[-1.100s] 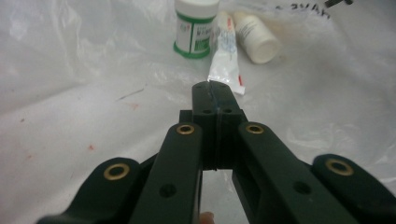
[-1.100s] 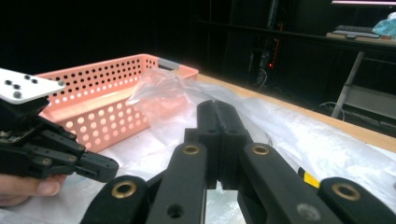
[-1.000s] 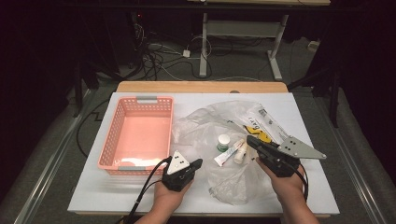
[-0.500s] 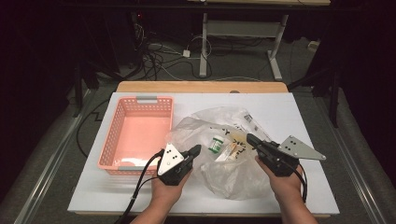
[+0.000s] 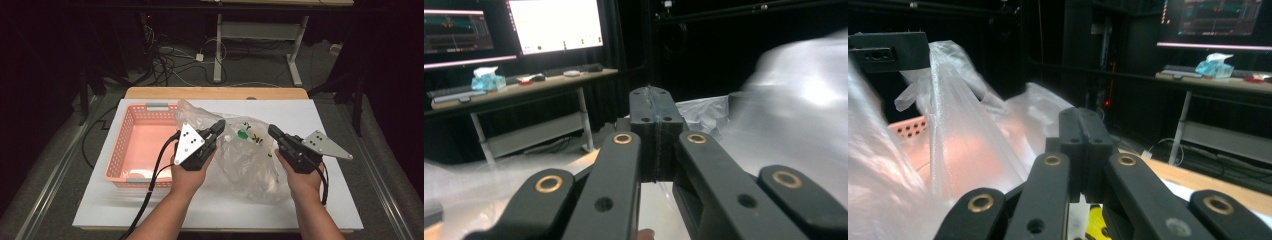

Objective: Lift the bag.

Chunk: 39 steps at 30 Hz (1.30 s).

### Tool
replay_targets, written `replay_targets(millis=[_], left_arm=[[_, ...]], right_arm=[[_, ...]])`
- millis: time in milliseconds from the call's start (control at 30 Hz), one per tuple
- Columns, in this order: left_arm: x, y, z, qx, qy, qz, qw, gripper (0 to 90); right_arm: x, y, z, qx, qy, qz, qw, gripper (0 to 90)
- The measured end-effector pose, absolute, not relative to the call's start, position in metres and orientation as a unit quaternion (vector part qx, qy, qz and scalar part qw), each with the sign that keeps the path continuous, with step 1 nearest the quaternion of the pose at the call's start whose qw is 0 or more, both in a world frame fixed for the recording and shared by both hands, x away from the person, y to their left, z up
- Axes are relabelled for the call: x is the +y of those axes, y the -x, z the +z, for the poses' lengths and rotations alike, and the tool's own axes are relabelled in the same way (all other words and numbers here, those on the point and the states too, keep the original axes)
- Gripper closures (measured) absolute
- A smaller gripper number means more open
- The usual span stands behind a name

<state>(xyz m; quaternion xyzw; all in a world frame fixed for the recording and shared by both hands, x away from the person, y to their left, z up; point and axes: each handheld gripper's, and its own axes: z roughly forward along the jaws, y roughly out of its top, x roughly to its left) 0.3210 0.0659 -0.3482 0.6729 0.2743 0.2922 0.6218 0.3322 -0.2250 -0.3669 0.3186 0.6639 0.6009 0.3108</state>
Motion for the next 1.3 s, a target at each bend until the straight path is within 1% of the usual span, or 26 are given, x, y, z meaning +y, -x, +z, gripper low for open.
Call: replay_targets(millis=[167, 467, 633, 933, 1000, 1067, 1300], left_arm=[[0.056, -0.331, -0.333, 0.264, -0.673, 0.297, 0.623, 88.6], [0.045, -0.340, -0.296, 0.246, -0.650, 0.308, 0.650, 88.6], [0.041, -0.345, -0.274, 0.239, -0.637, 0.314, 0.662, 88.6], [0.029, -0.361, -0.237, 0.229, -0.629, 0.325, 0.668, 88.6], [0.028, -0.363, -0.237, 0.230, -0.629, 0.326, 0.668, 88.6], [0.027, -0.365, -0.242, 0.232, -0.637, 0.325, 0.659, 88.6], [0.030, -0.375, -0.278, 0.257, -0.667, 0.299, 0.632, 88.4]], right_arm=[[-0.222, -0.340, -0.354, 0.651, -0.315, 0.611, 0.321, 90.0], [-0.219, -0.347, -0.319, 0.619, -0.309, 0.631, 0.351, 90.0], [-0.226, -0.351, -0.298, 0.593, -0.315, 0.643, 0.369, 90.0], [-0.247, -0.366, -0.258, 0.557, -0.332, 0.642, 0.409, 90.0], [-0.252, -0.366, -0.251, 0.549, -0.332, 0.645, 0.415, 90.0], [-0.257, -0.367, -0.250, 0.550, -0.333, 0.641, 0.418, 90.0], [-0.258, -0.372, -0.283, 0.575, -0.348, 0.622, 0.402, 90.0]])
